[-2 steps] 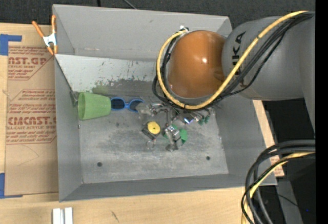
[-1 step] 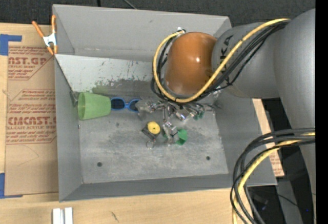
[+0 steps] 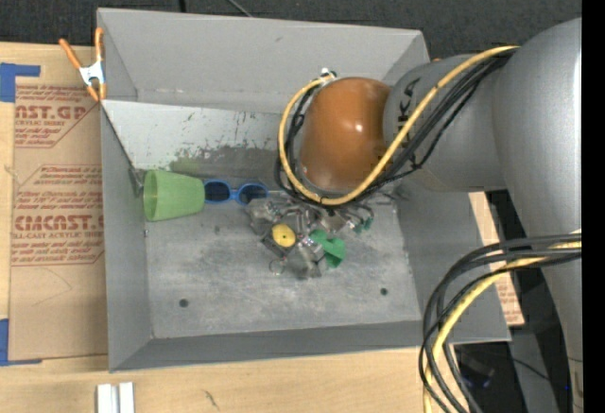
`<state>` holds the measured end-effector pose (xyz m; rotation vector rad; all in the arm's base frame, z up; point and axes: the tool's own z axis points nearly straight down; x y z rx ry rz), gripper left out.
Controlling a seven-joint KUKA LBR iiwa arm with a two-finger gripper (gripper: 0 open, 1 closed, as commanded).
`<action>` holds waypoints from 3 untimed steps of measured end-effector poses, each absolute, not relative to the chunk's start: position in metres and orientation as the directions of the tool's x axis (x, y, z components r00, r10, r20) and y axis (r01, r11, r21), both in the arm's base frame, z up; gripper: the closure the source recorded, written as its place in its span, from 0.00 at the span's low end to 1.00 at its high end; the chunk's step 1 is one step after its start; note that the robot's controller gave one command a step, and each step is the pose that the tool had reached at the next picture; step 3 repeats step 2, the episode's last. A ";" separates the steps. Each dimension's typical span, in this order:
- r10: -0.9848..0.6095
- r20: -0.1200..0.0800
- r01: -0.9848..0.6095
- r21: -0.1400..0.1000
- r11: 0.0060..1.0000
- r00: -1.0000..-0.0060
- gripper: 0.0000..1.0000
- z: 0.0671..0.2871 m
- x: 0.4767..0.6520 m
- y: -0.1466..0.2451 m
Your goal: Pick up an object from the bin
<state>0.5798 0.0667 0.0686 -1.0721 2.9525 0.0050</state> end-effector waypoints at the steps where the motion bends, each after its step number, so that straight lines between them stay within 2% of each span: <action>1: -0.641 -0.003 -0.641 0.003 0.767 -0.767 1.00 0.071 0.581 0.067; 2: -0.654 -0.008 -0.654 -0.005 0.756 -0.756 1.00 0.209 0.555 0.070; 3: -0.654 -0.008 -0.654 -0.005 0.756 -0.756 1.00 0.209 0.555 0.070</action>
Offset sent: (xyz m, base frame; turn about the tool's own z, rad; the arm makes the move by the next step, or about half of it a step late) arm 0.0000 0.0000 0.0000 0.0000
